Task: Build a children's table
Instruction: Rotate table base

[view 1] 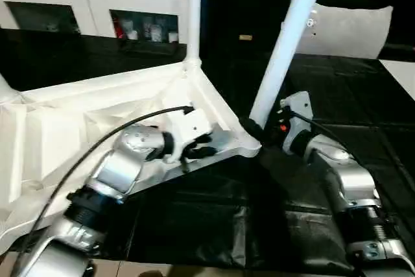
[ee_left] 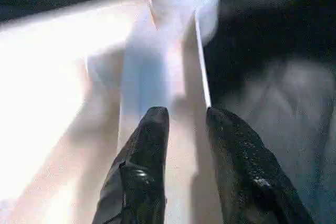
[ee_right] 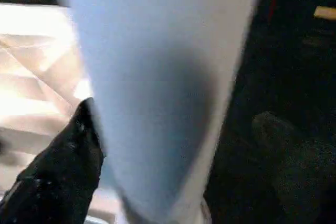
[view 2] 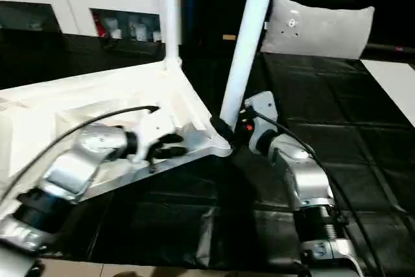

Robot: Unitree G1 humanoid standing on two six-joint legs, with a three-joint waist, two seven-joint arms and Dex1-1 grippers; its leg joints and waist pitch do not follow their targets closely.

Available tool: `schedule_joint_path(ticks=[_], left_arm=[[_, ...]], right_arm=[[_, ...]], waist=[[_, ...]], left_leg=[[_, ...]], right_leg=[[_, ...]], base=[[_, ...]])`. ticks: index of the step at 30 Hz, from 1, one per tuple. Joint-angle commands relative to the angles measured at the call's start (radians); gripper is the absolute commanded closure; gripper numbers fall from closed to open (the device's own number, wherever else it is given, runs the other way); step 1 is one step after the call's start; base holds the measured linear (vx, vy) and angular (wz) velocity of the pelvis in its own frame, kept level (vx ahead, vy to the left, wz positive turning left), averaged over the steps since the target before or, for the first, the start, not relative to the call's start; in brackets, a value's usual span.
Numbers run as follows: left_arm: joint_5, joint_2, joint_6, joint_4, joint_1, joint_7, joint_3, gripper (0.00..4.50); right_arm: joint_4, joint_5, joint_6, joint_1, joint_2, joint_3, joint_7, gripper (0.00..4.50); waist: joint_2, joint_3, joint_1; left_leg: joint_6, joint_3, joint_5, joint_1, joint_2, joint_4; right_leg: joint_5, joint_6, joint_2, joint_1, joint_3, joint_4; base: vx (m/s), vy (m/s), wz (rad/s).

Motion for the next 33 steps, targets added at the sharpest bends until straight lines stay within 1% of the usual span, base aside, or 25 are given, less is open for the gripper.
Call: schedule_joint_path(ticks=[1, 2, 4, 5, 6, 8, 9, 11, 12, 15, 17, 18, 19, 20, 21, 23, 24, 25, 26, 27, 28, 30, 31, 32, 33], left_arm=[[0.004, 0.027, 0.024, -0.055, 0.021, -0.033, -0.019, 3.13], [0.002, 0.031, 0.028, -0.06, 0.025, -0.035, -0.018, 3.13], [0.002, 0.054, 0.05, -0.088, 0.046, -0.048, -0.02, 3.13], [0.009, 0.061, 0.054, -0.092, 0.05, -0.048, -0.024, 3.13], [0.019, 0.071, 0.056, -0.09, 0.056, -0.049, -0.03, 3.13], [0.068, 0.101, 0.045, -0.065, 0.068, -0.015, -0.045, 3.13], [0.082, 0.108, 0.042, -0.055, 0.07, 0.001, -0.046, 3.13], [0.1, 0.118, 0.037, -0.041, 0.072, 0.024, -0.045, 3.13], [0.104, 0.12, 0.036, -0.038, 0.072, 0.029, -0.045, 3.13], [0.151, 0.157, 0.015, 0.002, 0.069, 0.06, -0.054, 3.13], [0.156, 0.154, 0.005, 0.023, 0.064, 0.089, -0.044, 3.13], [0.165, 0.146, -0.015, 0.05, 0.052, 0.124, -0.037, 3.13], [0.165, 0.146, -0.015, 0.05, 0.052, 0.124, -0.037, 3.13], [0.169, 0.133, -0.029, 0.076, 0.038, 0.157, -0.028, 3.13], [0.173, 0.112, -0.047, 0.111, 0.018, 0.204, -0.016, 3.13], [0.172, 0.074, -0.065, 0.16, -0.013, 0.271, 0.001, 3.13], [0.172, 0.074, -0.065, 0.16, -0.013, 0.271, 0.001, 3.13], [0.17, 0.062, -0.076, 0.174, -0.022, 0.289, 0.002, 3.13], [0.17, 0.052, -0.084, 0.187, -0.029, 0.307, 0.005, 3.13], [0.166, 0.04, -0.09, 0.2, -0.033, 0.327, 0.012, 3.13], [0.161, 0.027, -0.097, 0.211, -0.037, 0.349, 0.021, 3.13], [0.152, 0.005, -0.104, 0.227, -0.041, 0.388, 0.037, 3.13], [0.138, -0.016, -0.107, 0.238, -0.041, 0.415, 0.054, 3.13], [0.134, -0.023, -0.111, 0.244, -0.04, 0.428, 0.06, 3.13], [0.13, -0.035, -0.126, 0.265, -0.041, 0.455, 0.068, 3.13]], right_arm=[[0.048, -0.024, 0.0, -0.028, -0.001, -0.021, -0.054, 0.0], [0.055, -0.025, 0.0, -0.031, 0.0, -0.024, -0.062, 0.0], [0.106, -0.023, -0.001, -0.053, 0.003, -0.053, -0.115, 0.0], [0.12, -0.023, -0.003, -0.058, 0.004, -0.06, -0.128, 0.0], [0.131, -0.025, -0.007, -0.061, 0.001, -0.065, -0.136, 0.0], [0.158, -0.039, -0.022, -0.068, -0.013, -0.078, -0.167, 0.0], [0.165, -0.041, -0.027, -0.07, -0.02, -0.086, -0.18, 0.0], [0.179, -0.045, -0.033, -0.073, -0.033, -0.1, -0.2, 0.0], [0.182, -0.045, -0.034, -0.074, -0.036, -0.103, -0.204, 0.0], [0.231, -0.043, -0.055, -0.082, -0.086, -0.133, -0.226, 0.0], [0.256, -0.044, -0.066, -0.087, -0.11, -0.151, -0.242, 0.0], [0.278, -0.047, -0.077, -0.091, -0.132, -0.167, -0.254, 0.0], [0.278, -0.047, -0.077, -0.091, -0.132, -0.167, -0.254, 0.0], [0.294, -0.047, -0.086, -0.094, -0.149, -0.178, -0.262, 0.0], [0.308, -0.046, -0.096, -0.094, -0.171, -0.191, -0.267, 0.0], [0.325, -0.04, -0.102, -0.093, -0.206, -0.212, -0.276, 0.0], [0.325, -0.04, -0.102, -0.093, -0.206, -0.212, -0.276, 0.0], [0.334, -0.04, -0.104, -0.089, -0.223, -0.217, -0.281, 0.0], [0.341, -0.039, -0.107, -0.086, -0.235, -0.22, -0.284, 0.0], [0.347, -0.041, -0.11, -0.083, -0.247, -0.224, -0.291, 0.0], [0.354, -0.042, -0.113, -0.08, -0.259, -0.227, -0.296, 0.0], [0.368, -0.049, -0.121, -0.075, -0.279, -0.234, -0.309, 0.0], [0.381, -0.056, -0.125, -0.07, -0.299, -0.243, -0.33, 0.0], [0.385, -0.059, -0.124, -0.068, -0.306, -0.248, -0.341, 0.0], [0.393, -0.068, -0.128, -0.063, -0.321, -0.252, -0.364, 0.0]], waist=[[0.003, -0.063, 0.002], [0.004, -0.063, 0.002], [0.003, -0.063, 0.004], [0.004, -0.062, 0.002], [0.006, -0.06, 0.005], [0.006, -0.061, 0.005], [0.011, -0.062, 0.007], [0.01, -0.063, 0.011], [0.008, -0.064, 0.013], [0.007, -0.064, 0.019], [0.008, -0.063, 0.027], [0.008, -0.063, 0.032], [0.008, -0.063, 0.033], [0.008, -0.063, 0.036], [0.009, -0.062, 0.041], [0.007, -0.062, 0.049], [0.002, -0.066, 0.048], [0.004, -0.068, 0.046], [0.0, -0.073, 0.04], [-0.001, -0.074, 0.037], [0.002, -0.076, 0.035], [-0.004, -0.083, 0.033], [-0.005, -0.086, 0.033], [-0.004, -0.086, 0.033], [-0.001, -0.084, 0.035]], left_leg=[[0.009, -0.008, -0.139, 0.005, 0.035, -0.068], [0.005, -0.008, -0.133, 0.001, 0.034, -0.069], [0.007, -0.007, -0.143, 0.003, 0.033, -0.068], [0.002, -0.007, -0.15, 0.002, 0.032, -0.07], [-0.001, -0.006, -0.169, 0.008, 0.032, -0.069], [-0.007, -0.008, -0.172, 0.005, 0.031, -0.071], [-0.009, -0.007, -0.169, 0.007, 0.032, -0.07], [-0.012, -0.006, -0.173, 0.009, 0.032, -0.07], [-0.013, -0.007, -0.173, 0.006, 0.031, -0.07], [-0.009, -0.007, -0.172, 0.006, 0.03, -0.068], [-0.01, -0.003, -0.182, 0.011, 0.03, -0.066], [-0.012, -0.001, -0.192, 0.017, 0.03, -0.066], [-0.012, -0.002, -0.195, 0.017, 0.03, -0.066], [-0.015, -0.003, -0.2, 0.016, 0.03, -0.067], [-0.016, -0.002, -0.211, 0.018, 0.029, -0.066], [-0.015, 0.002, -0.234, 0.028, 0.027, -0.063], [-0.014, -0.003, -0.208, 0.012, 0.027, -0.065], [-0.016, -0.009, -0.183, 0.0, 0.029, -0.068], [-0.015, -0.01, -0.146, -0.004, 0.03, -0.064], [-0.005, -0.004, -0.136, 0.001, 0.027, -0.058], [0.0, -0.005, -0.121, -0.003, 0.026, -0.056], [0.027, -0.004, -0.044, -0.012, 0.023, -0.048], [0.035, -0.004, -0.019, -0.015, 0.021, -0.044], [0.052, -0.002, 0.008, -0.017, 0.02, -0.04], [0.062, 0.0, 0.0, -0.016, 0.019, -0.039]], right_leg=[[-0.23, -0.16, -0.081, 0.055, 0.055, -0.071], [-0.213, -0.168, -0.081, 0.059, 0.054, -0.067], [-0.224, -0.169, -0.083, 0.059, 0.055, -0.069], [-0.246, -0.164, -0.083, 0.058, 0.054, -0.071], [-0.27, -0.152, -0.081, 0.052, 0.054, -0.075], [-0.277, -0.139, -0.08, 0.055, 0.055, -0.075], [-0.259, -0.139, -0.079, 0.052, 0.055, -0.073], [-0.243, -0.145, -0.078, 0.052, 0.056, -0.072], [-0.236, -0.149, -0.078, 0.056, 0.055, -0.07], [-0.237, -0.145, -0.079, 0.055, 0.056, -0.072], [-0.248, -0.145, -0.078, 0.051, 0.056, -0.074], [-0.257, -0.144, -0.076, 0.046, 0.057, -0.076], [-0.259, -0.146, -0.076, 0.047, 0.057, -0.075], [-0.267, -0.141, -0.075, 0.049, 0.056, -0.076], [-0.281, -0.135, -0.074, 0.046, 0.055, -0.08], [-0.291, -0.135, -0.071, 0.04, 0.056, -0.084], [-0.27, -0.135, -0.077, 0.055, 0.056, -0.076], [-0.248, -0.134, -0.081, 0.064, 0.055, -0.069], [-0.196, -0.134, -0.078, 0.066, 0.052, -0.063], [-0.156, -0.149, -0.077, 0.059, 0.054, -0.062], [-0.129, -0.158, -0.077, 0.064, 0.054, -0.057], [-0.015, -0.184, -0.073, 0.071, 0.053, -0.043], [0.021, -0.191, -0.072, 0.072, 0.053, -0.038], [0.07, -0.205, -0.07, 0.069, 0.053, -0.035], [0.069, -0.217, -0.069, 0.067, 0.052, -0.038]], base=[[0.0, 0.0, 0.0], [0.0, 0.0, 0.0], [0.0, 0.0, 0.0], [0.0, 0.0, 0.0], [0.0, 0.0, 0.0], [0.0, 0.0, 0.0], [0.0, 0.0, 0.0], [0.0, 0.0, 0.0], [0.0, 0.0, 0.0], [0.0, 0.0, 0.0], [0.0, 0.0, 0.0], [0.0, 0.0, 0.0], [0.0, 0.0, 0.0], [0.0, 0.0, 0.0], [0.0, 0.0, 0.0], [0.0, 0.0, 0.0], [0.0, 0.0, 0.0], [0.0, 0.0, 0.0], [0.0, 0.0, 0.0], [0.0, 0.0, 0.0], [0.0, 0.0, 0.0], [0.0, 0.0, 0.0], [0.0, 0.0, 0.0], [0.0, 0.0, 0.0], [0.0, 0.0, 0.0]])
